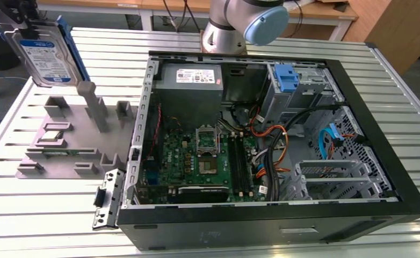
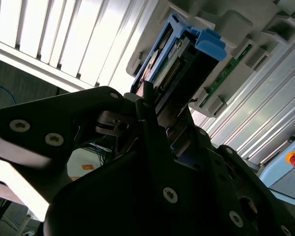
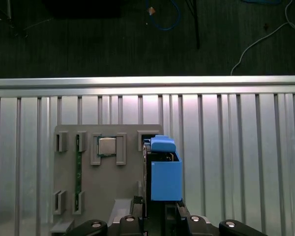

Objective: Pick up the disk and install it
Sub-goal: 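Pick up the disk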

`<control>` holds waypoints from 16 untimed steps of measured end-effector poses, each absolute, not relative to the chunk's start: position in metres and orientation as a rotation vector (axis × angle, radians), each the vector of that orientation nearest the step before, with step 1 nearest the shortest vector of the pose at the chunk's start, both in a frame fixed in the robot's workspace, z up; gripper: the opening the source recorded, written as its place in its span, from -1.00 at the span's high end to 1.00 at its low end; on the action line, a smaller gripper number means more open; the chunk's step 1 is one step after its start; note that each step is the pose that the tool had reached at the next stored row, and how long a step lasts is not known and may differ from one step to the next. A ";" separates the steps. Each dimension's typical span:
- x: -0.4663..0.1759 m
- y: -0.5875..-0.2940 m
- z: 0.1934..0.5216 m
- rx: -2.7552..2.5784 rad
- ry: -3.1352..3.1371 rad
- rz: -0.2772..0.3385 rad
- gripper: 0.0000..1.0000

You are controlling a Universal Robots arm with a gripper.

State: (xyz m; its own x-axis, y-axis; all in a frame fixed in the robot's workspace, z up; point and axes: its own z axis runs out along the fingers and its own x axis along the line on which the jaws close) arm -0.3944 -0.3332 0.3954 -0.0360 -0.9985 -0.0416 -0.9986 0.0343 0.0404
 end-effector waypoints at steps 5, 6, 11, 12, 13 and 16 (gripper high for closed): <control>-0.394 -0.333 0.397 -2.180 2.258 0.091 0.30; -0.394 -0.333 0.397 -2.180 2.258 0.091 0.30; -0.394 -0.333 0.401 -2.180 2.258 0.091 0.30; -0.394 -0.333 0.402 -2.180 2.258 0.091 0.30; -0.394 -0.333 0.402 -2.180 2.258 0.091 0.30; -0.394 -0.333 0.405 -2.180 2.258 0.091 0.30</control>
